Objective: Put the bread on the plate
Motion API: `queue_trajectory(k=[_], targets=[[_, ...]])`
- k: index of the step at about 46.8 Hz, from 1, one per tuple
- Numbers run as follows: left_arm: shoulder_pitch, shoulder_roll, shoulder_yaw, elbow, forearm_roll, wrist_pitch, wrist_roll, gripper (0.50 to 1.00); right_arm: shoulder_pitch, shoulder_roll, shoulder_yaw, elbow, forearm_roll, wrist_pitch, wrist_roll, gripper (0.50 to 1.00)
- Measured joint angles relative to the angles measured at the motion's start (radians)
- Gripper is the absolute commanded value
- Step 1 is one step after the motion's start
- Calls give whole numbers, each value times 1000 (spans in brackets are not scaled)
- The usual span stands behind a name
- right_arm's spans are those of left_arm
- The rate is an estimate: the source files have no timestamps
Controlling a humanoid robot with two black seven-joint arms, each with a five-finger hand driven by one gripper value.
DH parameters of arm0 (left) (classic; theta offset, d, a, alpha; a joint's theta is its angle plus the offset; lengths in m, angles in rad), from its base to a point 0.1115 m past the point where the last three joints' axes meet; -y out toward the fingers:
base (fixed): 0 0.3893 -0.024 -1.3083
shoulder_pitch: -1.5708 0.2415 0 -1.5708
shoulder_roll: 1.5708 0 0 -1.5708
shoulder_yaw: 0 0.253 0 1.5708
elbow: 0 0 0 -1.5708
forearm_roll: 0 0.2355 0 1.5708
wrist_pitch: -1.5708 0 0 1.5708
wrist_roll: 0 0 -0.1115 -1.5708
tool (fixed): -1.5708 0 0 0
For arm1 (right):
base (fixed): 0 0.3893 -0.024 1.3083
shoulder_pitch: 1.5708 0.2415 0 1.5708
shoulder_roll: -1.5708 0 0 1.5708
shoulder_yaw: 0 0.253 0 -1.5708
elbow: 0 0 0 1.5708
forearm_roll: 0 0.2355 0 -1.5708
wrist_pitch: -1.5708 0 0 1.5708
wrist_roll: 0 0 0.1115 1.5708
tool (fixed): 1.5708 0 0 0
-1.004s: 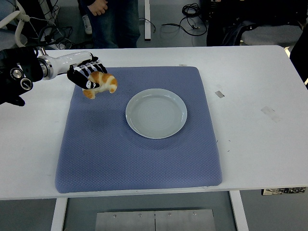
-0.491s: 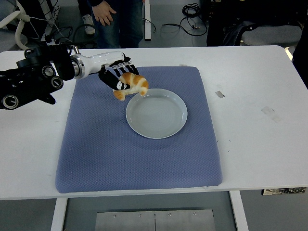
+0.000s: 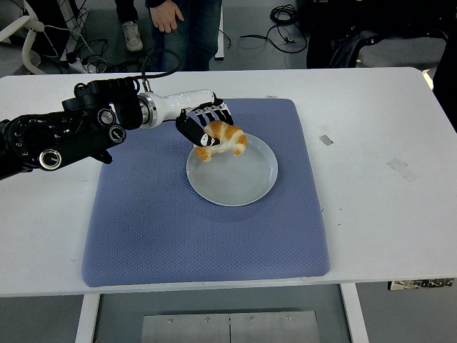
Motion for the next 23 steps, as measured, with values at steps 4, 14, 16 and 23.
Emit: queue_trajectory(k=[4,14,16,23], targets=[[2,-12,2,0,2,0,0,642,0,0,0,0,0,0,0,1000],[16,-30,3,0,5,-1,1,643,0,0,0,0,0,0,0,1000],[19,-32,4,0,5,-1,1,645,0,0,0,0,0,0,0,1000],[29,-34,19,10,8,0,1,661,0,0,0,0,0,0,0,1000]])
